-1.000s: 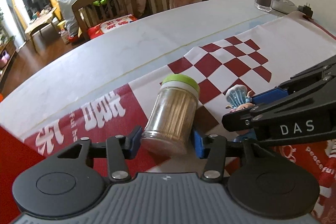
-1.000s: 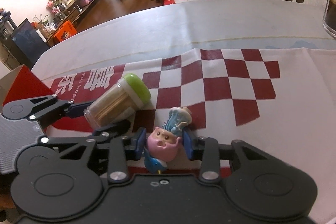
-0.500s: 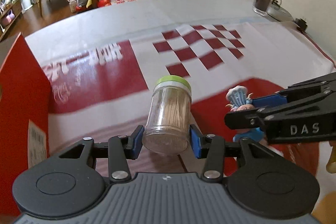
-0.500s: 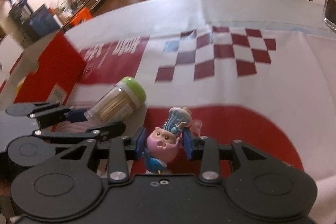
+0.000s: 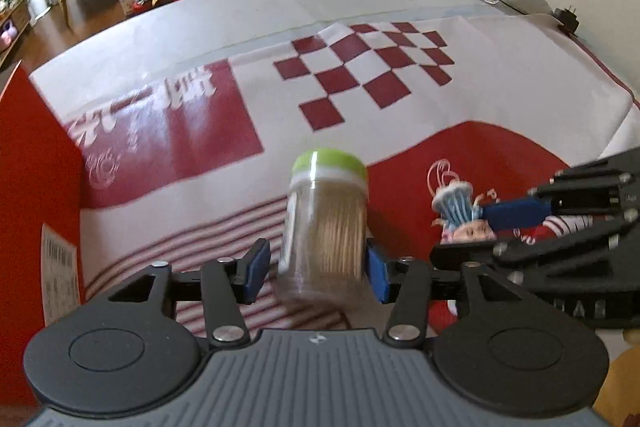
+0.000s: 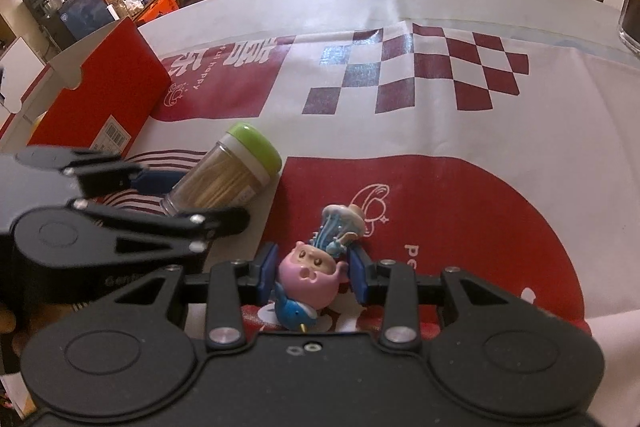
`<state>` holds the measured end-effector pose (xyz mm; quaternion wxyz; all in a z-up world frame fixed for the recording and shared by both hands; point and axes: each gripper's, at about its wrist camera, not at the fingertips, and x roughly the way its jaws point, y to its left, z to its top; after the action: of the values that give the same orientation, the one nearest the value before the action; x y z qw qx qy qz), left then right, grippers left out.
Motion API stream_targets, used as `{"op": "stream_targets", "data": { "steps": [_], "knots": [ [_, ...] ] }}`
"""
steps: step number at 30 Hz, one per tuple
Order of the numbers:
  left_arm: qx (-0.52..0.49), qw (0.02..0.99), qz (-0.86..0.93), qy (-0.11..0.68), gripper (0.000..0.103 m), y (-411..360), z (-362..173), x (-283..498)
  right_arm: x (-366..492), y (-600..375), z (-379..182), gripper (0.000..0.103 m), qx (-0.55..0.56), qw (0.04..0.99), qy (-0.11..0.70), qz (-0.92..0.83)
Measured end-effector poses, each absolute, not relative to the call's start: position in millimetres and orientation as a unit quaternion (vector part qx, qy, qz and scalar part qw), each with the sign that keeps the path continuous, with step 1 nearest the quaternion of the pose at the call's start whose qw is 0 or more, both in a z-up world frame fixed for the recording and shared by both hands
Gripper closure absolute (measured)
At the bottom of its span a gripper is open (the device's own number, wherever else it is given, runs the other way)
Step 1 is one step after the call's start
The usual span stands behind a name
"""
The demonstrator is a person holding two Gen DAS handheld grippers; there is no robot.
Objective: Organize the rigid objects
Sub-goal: 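Carry the jar with the left tool into the red box while the right tool carries the pig there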
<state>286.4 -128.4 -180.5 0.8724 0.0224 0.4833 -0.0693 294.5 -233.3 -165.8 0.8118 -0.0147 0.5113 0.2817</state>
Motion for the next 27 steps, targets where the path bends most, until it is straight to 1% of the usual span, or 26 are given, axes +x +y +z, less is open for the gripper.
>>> {"op": "stream_targets", "data": {
  "steps": [8,12,14,16,22,27],
  "knots": [
    [0.033,0.872,-0.078,0.483,0.05,-134,-186,304,296,-237,-166,0.066,-0.007,0.812,0.514,0.278],
    [0.034,0.874,-0.072,0.48,0.051,-135,-187,304,296,-237,-164,0.066,-0.008,0.812,0.515,0.273],
    [0.026,0.874,-0.074,0.48,0.059,-135,-185,303,294,-236,-161,0.066,-0.01,0.814,0.513,0.271],
    [0.022,0.875,-0.071,0.479,0.061,-135,-183,302,291,-235,-157,0.066,-0.011,0.816,0.51,0.272],
    [0.006,0.876,-0.056,0.479,0.061,-128,-175,290,278,-230,-136,0.066,-0.024,0.823,0.494,0.278],
    [-0.022,0.878,-0.053,0.475,0.061,-115,-155,272,267,-223,-114,0.066,-0.032,0.827,0.485,0.282]
  ]
}}
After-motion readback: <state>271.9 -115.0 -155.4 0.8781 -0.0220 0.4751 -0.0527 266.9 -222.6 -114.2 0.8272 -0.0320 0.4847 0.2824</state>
